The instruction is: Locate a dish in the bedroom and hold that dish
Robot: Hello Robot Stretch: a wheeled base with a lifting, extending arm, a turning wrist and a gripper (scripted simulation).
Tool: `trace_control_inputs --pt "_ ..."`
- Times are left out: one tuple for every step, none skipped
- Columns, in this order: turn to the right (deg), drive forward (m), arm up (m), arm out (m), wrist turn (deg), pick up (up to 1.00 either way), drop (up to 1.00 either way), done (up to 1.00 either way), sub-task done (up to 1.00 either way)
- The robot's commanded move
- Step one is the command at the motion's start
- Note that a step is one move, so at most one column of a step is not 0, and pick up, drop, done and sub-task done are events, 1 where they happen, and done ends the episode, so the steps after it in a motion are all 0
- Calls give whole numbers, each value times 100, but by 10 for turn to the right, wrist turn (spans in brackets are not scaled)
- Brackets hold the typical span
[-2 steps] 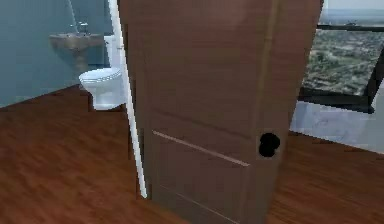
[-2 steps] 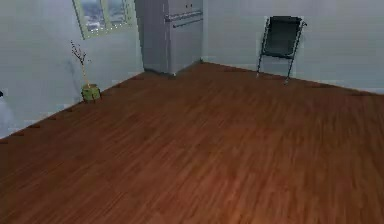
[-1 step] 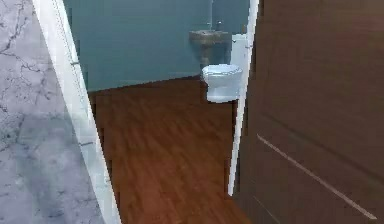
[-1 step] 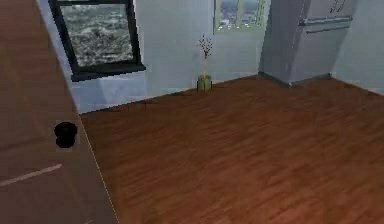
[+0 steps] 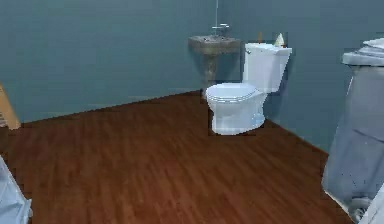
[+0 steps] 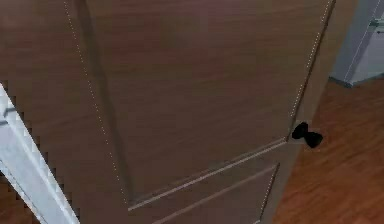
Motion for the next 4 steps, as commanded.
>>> trace_control_inputs --pt "-270 0 0 0 0 0 0 0 0" --pt "0 15 0 0 0 0 0 0 0" --pt "-30 0 0 0 0 0 0 0 0" --pt "90 0 0 0 0 0 0 0 0"
